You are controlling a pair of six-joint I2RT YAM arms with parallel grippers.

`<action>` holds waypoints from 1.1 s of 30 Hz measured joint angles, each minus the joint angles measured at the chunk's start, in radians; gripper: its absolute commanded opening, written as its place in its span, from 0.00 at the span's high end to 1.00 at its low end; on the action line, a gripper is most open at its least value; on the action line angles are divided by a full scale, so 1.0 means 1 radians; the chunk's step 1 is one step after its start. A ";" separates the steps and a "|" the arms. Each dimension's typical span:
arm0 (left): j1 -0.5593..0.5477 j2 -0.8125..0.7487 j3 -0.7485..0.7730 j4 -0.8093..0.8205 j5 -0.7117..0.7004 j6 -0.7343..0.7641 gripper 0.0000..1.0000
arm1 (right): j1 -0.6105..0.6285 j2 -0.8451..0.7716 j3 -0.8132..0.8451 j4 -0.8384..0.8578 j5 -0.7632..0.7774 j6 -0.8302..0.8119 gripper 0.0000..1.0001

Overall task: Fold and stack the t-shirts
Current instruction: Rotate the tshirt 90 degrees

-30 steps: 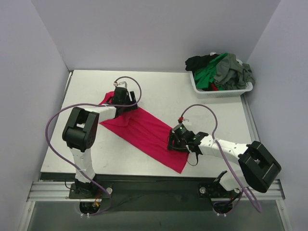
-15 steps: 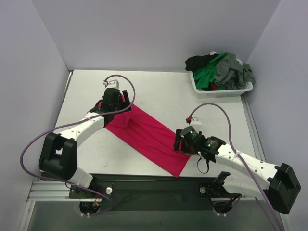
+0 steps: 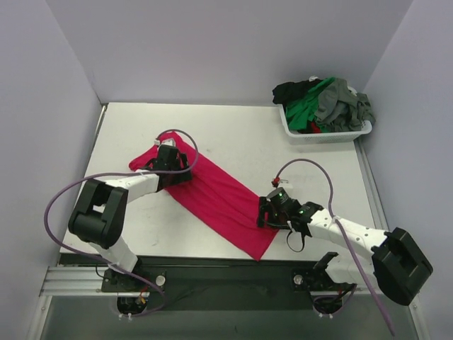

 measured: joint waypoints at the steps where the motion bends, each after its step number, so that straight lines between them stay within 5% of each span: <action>1: 0.004 0.016 0.013 0.011 0.002 0.000 0.16 | 0.000 0.020 0.000 0.014 -0.011 -0.003 0.32; 14: 0.013 0.293 0.346 0.018 0.028 0.029 0.16 | 0.075 0.093 0.004 0.145 -0.048 0.025 0.34; 33: 0.003 0.562 0.812 -0.246 0.107 0.194 0.16 | 0.364 0.415 0.216 0.365 -0.043 0.203 0.35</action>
